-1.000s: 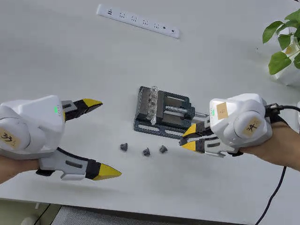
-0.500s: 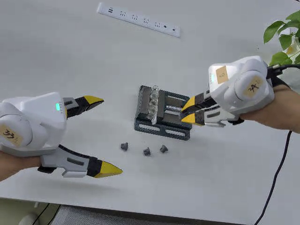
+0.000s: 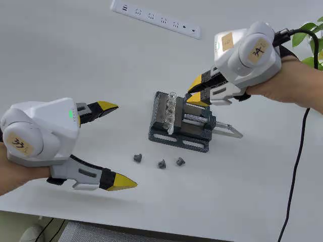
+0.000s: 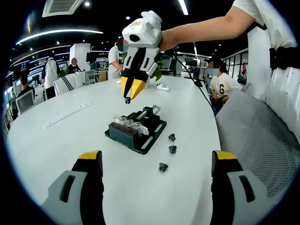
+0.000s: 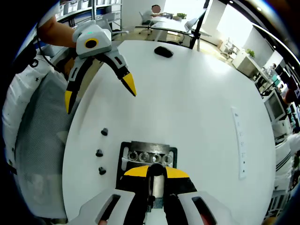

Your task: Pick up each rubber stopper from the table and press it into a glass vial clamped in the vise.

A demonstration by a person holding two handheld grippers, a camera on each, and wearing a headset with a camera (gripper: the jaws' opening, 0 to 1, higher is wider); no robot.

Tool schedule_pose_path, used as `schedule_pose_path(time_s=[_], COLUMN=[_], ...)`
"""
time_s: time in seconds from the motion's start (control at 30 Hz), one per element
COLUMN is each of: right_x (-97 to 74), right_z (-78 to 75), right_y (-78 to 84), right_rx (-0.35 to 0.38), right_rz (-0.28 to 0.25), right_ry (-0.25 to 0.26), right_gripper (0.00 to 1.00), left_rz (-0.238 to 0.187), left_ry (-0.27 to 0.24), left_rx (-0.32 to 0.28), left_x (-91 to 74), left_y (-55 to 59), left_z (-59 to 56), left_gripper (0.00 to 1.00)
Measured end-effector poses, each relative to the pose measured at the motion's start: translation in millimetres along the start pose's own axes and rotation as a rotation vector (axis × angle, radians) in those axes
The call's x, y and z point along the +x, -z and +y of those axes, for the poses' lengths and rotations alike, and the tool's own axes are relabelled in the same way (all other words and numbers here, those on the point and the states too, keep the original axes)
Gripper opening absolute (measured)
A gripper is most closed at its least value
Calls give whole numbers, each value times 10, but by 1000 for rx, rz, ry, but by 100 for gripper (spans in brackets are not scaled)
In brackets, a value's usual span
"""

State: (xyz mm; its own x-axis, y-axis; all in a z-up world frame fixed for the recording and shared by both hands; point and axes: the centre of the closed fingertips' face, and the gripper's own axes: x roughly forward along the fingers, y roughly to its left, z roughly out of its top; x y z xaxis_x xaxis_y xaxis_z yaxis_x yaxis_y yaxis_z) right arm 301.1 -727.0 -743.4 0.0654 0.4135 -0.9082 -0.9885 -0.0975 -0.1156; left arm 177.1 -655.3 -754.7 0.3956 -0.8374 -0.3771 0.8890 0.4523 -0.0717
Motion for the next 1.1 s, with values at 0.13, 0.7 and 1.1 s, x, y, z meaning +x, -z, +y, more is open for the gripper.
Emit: schedule_pose_path(time_s=[0.13,0.7,1.1], right_x=[52,276,359], right_z=[-68,-156,-165], right_y=[-30,2,41], right_rx=[-1,3,4], right_rz=[0,14,25], right_ry=[-2,-30,-43], right_gripper=[6,6,6], left_rz=[-2,-13,-15], left_ry=[1,3,4], left_rx=[-2,-14,-19], left_x=[12,56,74], left_y=[1,15,29], left_z=[11,83,112], left_gripper=[96,96,96])
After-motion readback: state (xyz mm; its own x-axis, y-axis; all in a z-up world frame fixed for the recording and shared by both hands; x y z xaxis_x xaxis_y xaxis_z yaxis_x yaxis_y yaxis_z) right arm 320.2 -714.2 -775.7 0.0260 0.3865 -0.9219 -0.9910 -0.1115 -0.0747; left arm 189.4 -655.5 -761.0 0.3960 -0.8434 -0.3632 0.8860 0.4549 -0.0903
